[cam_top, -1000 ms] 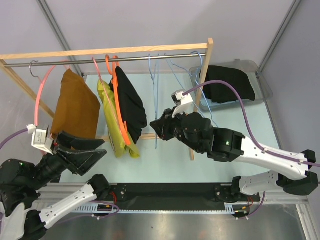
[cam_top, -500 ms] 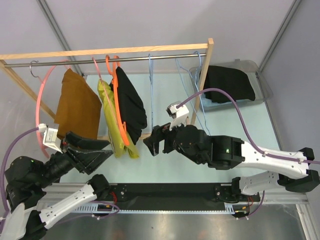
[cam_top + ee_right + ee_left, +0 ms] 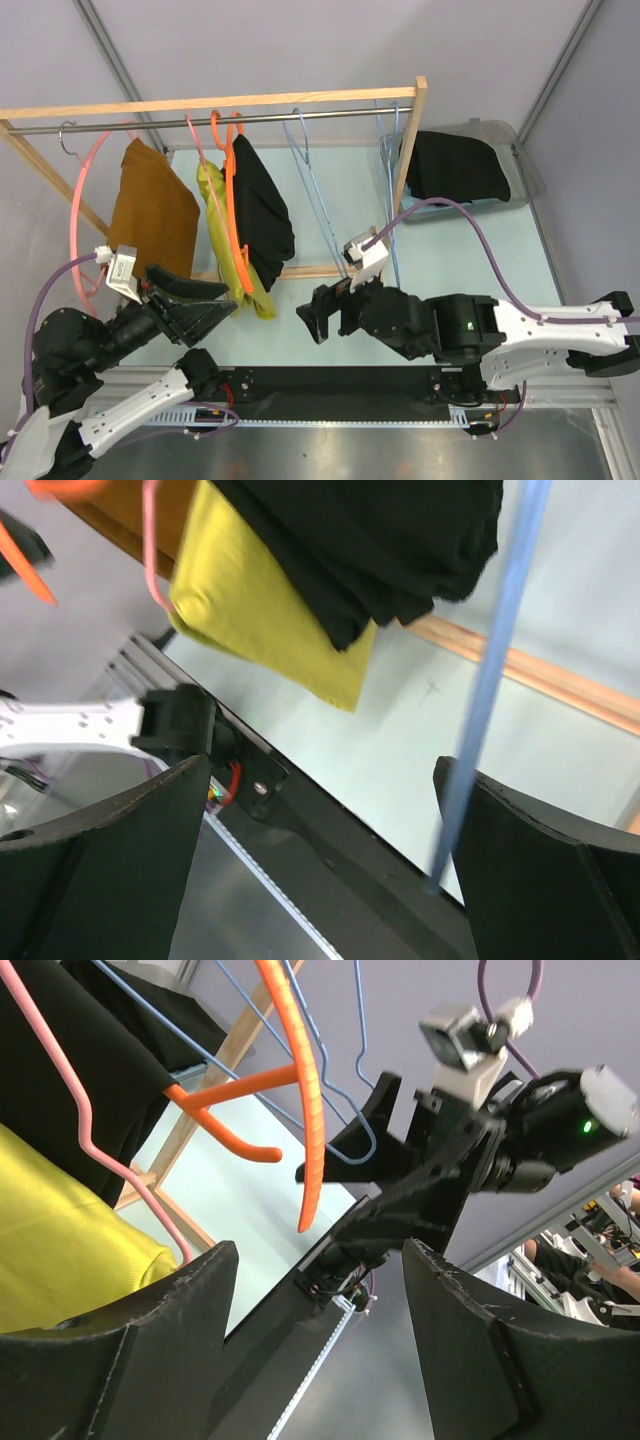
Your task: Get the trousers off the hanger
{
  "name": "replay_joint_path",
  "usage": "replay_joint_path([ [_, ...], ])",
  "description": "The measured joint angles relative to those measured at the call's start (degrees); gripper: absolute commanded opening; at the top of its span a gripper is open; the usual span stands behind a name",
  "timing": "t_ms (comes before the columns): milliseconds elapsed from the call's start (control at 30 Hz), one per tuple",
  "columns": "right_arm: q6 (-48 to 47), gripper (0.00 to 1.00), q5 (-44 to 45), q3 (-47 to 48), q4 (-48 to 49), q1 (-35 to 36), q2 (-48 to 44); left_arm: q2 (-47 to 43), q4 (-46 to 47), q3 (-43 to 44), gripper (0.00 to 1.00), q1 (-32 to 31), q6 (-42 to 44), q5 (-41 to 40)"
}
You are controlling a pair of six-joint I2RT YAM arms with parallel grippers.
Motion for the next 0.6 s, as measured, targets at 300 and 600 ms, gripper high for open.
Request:
replay_joint_path([
  [300,1.42,1.00,2.67,-14.60,6.27,3.78,-4.26,-1.64,0.07,-2.69,0.72,0.00,-0.92,0.00],
  [600,0.44,1.00,5.75,-32.35,25.40,6.49,-6.03,-5.40,0.35,-10.36,0.74,0.00,-4.00,0.02],
])
